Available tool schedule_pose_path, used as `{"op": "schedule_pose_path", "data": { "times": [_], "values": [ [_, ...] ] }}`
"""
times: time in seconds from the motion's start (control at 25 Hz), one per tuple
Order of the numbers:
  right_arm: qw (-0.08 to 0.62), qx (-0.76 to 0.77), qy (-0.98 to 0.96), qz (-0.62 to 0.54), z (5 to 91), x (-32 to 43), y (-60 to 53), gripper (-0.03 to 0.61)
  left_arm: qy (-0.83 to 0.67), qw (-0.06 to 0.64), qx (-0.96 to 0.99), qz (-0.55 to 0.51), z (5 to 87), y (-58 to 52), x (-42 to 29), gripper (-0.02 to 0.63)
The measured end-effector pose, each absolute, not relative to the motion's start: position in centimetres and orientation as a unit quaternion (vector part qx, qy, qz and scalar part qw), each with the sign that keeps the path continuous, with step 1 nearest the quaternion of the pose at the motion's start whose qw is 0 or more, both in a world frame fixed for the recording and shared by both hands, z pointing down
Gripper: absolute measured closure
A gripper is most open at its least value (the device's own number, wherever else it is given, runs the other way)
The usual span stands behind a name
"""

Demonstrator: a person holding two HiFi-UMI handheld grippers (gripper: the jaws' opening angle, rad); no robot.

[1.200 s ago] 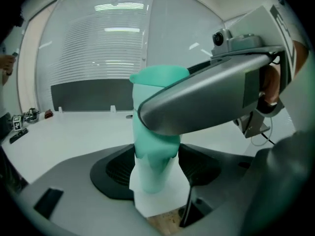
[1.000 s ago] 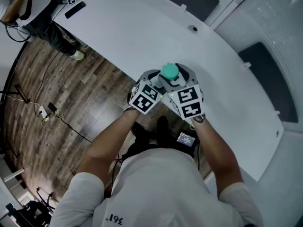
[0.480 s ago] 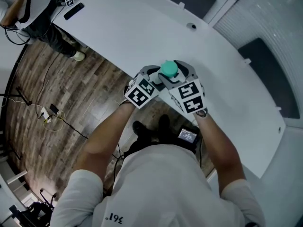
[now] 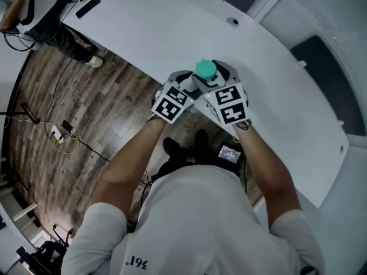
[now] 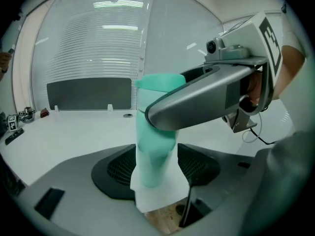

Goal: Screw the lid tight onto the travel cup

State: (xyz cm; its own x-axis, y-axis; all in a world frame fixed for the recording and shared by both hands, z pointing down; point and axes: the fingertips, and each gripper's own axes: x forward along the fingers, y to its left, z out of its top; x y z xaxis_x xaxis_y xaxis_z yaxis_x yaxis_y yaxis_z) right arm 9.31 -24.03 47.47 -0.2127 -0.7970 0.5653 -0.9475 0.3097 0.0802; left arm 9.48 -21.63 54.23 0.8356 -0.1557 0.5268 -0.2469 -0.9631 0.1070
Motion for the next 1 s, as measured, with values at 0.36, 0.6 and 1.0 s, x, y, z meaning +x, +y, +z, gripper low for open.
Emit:
{"op": "schedule_pose_path", "data": {
  "times": [0.36,0.6,1.0],
  "values": [
    [0.279,0.55,-0.774,0.143,48.1,9.3,-23.9,0.262,-0.125,0.129,0.953,0.243,53.3,-21.5,8.3,0.328],
    [0.272,0.55,-0.778,0.133,47.4,9.2,-23.9,0.261,-0.129,0.133,0.956,0.229,52.1,-21.7,8.1,0.328],
    [0.279,0.556,-0.773,0.126,47.1,9.5,-23.6,0.261,-0.131,0.135,0.957,0.221,51.5,-21.8,7.7,0.328]
  ]
}}
